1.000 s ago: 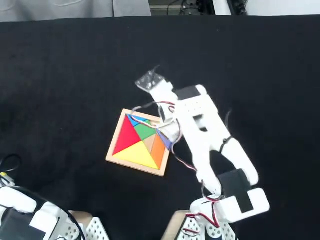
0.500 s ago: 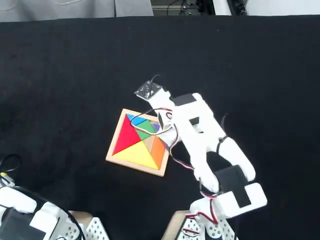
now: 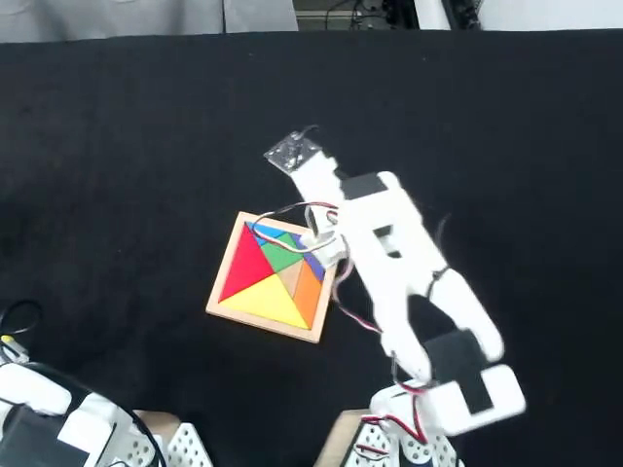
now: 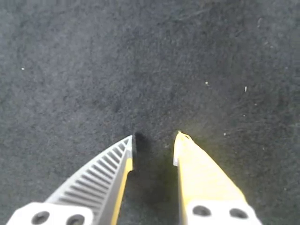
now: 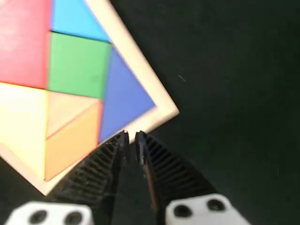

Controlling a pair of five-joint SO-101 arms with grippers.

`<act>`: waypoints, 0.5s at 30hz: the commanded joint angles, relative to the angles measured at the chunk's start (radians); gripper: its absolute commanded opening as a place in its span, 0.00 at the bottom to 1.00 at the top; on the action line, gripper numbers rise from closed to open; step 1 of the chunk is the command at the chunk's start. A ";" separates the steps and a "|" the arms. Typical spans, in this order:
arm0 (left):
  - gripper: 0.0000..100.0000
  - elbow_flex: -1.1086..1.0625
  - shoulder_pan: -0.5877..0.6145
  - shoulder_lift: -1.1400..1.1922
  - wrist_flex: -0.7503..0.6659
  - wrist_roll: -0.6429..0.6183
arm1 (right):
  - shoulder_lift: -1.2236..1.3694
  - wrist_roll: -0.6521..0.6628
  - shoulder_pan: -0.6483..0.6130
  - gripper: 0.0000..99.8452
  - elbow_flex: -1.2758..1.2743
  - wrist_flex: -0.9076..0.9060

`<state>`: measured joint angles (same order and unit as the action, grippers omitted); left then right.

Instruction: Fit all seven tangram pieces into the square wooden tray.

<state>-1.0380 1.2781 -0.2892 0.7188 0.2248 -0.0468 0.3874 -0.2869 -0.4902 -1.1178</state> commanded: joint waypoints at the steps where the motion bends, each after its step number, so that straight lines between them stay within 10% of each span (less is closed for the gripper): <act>1: 0.15 -0.031 -0.022 0.015 0.028 0.006 | -0.071 -0.011 0.077 0.04 -0.068 0.066; 15: 0.15 0.326 -0.794 0.018 0.201 -0.166 | 0.182 -0.066 0.081 0.04 0.031 0.095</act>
<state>-0.8661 0.7273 -0.2708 0.8646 0.1327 0.1051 0.3583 -0.2148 -0.5439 -1.0334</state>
